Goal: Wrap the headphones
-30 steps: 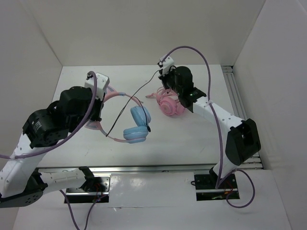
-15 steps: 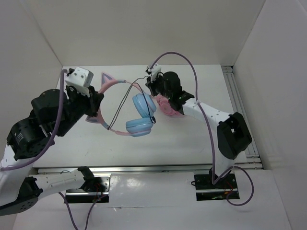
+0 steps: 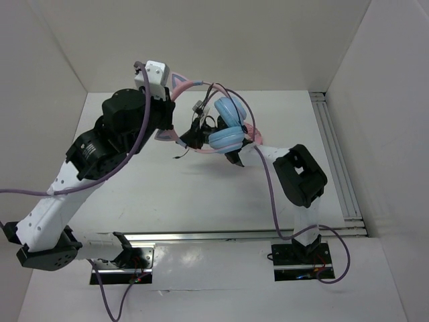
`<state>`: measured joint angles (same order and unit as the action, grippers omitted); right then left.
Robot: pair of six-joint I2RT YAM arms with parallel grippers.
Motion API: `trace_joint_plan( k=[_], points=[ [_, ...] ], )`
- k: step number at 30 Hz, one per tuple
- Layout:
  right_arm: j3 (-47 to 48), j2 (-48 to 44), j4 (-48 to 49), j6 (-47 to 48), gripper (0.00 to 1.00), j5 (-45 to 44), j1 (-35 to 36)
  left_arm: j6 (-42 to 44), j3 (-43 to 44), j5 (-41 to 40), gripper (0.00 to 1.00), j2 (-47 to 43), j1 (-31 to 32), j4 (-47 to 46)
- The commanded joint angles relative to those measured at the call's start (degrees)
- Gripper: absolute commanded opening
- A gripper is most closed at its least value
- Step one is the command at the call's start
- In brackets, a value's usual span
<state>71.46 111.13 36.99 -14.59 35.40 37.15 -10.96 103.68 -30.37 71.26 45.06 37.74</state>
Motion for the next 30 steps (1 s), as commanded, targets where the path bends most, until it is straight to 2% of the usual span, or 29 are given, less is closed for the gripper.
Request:
trace_joint_plan(
  k=[1, 5, 8, 11, 13, 17, 18, 21, 30],
  points=[
    [-1.8, 0.1, 12.6, -8.7, 0.02, 7.6, 0.3, -5.3, 3.3, 1.3, 0.0, -0.9, -0.2, -9.7],
    [-3.6, 0.1, 18.6, -12.6, 0.04, 9.4, 0.3, -5.8, 0.1, -3.4, 0.0, -1.5, -0.2, -10.4],
    [-5.8, 0.6, 22.1, -16.4, 0.14, 11.8, 0.3, -5.8, -0.5, -6.3, 0.0, -2.0, -0.2, -10.9],
    [-8.5, 0.6, 27.7, -19.5, 0.2, 11.8, 0.8, -4.6, -1.0, -7.6, 0.0, -2.0, -0.2, -10.9],
    [-9.6, 0.6, 30.6, -20.7, 0.2, 11.8, 0.8, -4.6, -1.0, -7.6, 0.0, -2.5, -0.8, -10.9],
    [-9.1, 0.6, 28.6, -19.8, 0.24, 12.4, 0.8, -4.6, -1.0, -7.1, 0.0, -2.5, -1.3, -10.9],
    [-9.1, 0.6, 27.8, -19.2, 0.29, 12.4, 0.8, -4.6, -1.0, -7.1, 0.0, -3.1, -1.3, -10.9],
    [-9.6, 0.6, 24.4, -16.3, 0.35, 11.9, 0.8, -4.6, -1.0, -7.6, 0.0, -3.8, -1.3, -10.9],
    [-10.3, 0.6, 17.2, -10.2, 0.39, 10.2, 0.8, -3.5, 1.0, -11.1, 0.0, -5.5, -1.3, -9.3]
  ],
)
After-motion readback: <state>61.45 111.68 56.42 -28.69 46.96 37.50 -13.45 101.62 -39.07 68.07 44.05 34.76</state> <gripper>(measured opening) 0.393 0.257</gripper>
